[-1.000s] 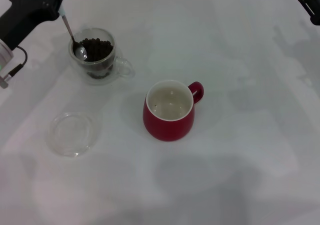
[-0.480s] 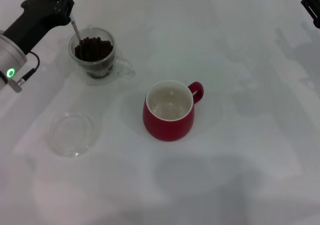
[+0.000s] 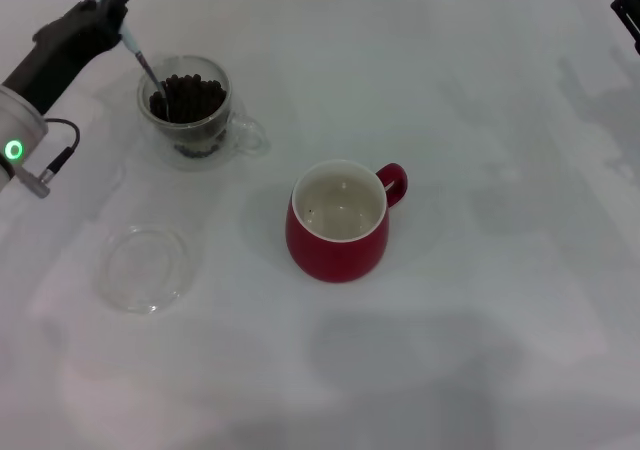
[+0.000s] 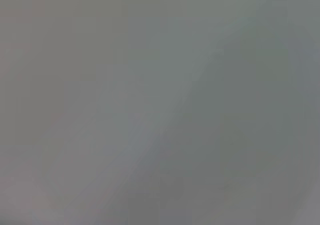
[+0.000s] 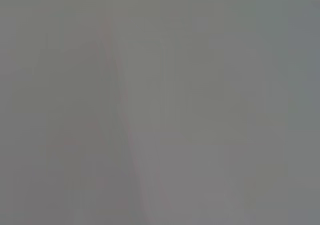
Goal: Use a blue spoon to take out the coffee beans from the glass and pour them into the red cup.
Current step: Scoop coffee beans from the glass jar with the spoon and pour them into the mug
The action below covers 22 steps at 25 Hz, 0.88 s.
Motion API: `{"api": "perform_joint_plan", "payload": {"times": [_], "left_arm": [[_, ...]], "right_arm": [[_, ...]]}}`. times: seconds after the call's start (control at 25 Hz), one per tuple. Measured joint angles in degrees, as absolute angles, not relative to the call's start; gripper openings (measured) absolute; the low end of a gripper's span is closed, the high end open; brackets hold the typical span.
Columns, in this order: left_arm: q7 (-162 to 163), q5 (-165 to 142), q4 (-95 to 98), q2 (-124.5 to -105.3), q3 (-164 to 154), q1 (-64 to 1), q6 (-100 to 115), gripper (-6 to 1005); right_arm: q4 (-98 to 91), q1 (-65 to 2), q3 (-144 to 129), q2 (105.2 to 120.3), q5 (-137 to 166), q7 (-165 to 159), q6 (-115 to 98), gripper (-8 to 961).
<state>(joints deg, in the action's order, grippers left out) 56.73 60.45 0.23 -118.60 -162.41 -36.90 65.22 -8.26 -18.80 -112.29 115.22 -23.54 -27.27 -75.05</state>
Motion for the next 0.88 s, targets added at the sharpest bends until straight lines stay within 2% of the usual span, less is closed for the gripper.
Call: {"api": "perform_joint_plan", "payload": {"times": [0.88], "left_arm": [[76.74, 58.89, -0.44, -118.37, -162.34, -35.82, 64.41, 134]], "right_arm": [[-8.21, -18.81, -112.06, 115.22, -23.65, -27.23, -75.04, 826]]}}
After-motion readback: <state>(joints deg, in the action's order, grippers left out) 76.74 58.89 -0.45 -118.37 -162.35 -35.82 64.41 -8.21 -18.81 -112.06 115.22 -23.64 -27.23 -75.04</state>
